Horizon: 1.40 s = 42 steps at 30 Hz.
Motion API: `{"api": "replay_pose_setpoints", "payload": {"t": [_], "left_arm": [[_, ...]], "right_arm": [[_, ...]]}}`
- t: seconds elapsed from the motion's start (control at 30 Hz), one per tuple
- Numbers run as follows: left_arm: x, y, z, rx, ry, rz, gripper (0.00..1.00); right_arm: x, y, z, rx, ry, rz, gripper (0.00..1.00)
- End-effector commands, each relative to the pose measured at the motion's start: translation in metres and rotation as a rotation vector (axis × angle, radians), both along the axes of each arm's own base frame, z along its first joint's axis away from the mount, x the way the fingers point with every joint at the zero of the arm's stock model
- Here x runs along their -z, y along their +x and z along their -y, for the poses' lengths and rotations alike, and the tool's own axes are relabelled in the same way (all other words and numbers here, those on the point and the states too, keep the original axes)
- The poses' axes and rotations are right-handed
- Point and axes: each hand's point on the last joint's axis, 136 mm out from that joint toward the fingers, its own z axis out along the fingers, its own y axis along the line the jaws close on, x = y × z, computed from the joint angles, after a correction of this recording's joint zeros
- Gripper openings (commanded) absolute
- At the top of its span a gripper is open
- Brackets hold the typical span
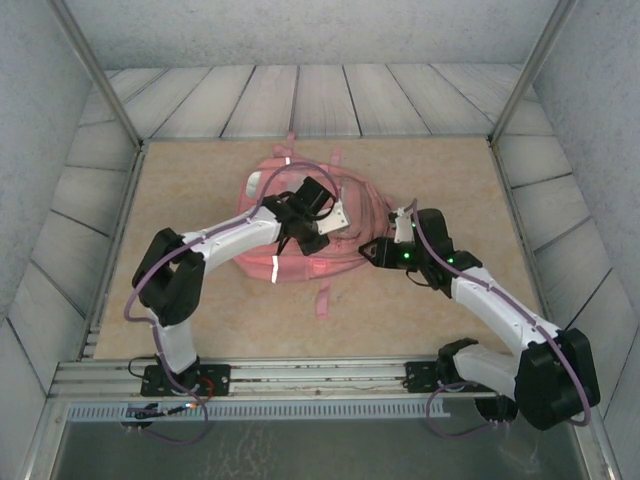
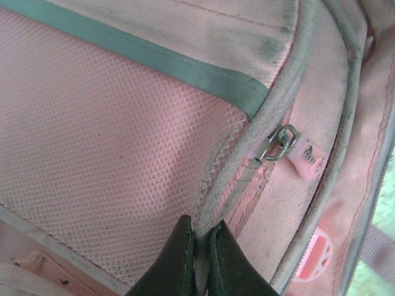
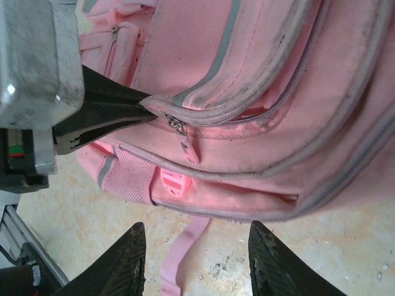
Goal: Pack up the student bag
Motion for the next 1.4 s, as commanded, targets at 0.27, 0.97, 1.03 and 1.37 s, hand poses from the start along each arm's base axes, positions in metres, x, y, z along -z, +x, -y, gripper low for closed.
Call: {"api": "replay_pose_setpoints", "payload": {"t": [0.27,0.97,1.03,1.37], "left_arm": [[-0.049,-0.031,0.01,-0.269,-0.262,-0.263,0.0],[-0.074,-0.04,0.017,-0.243,-0.337,-0.298,0.0],[-0.077,-0.041,0.018,-0.238,-0.343,-0.296,0.0],[-0.095,-0.043,0.019,-0.213,-0.389,-0.282,0.0]], "right_arm": [[-0.019,0.015,-0.027,-0.124,0.026,0.164,0.4],[-0.018,0.025,-0.05,-0.2,-0.099,0.259,0.36],[-0.017,0.025,-0.051,-0.204,-0.112,0.264,0.35],[-0.011,0.021,-0.06,-0.238,-0.085,0.281,0.27]]}}
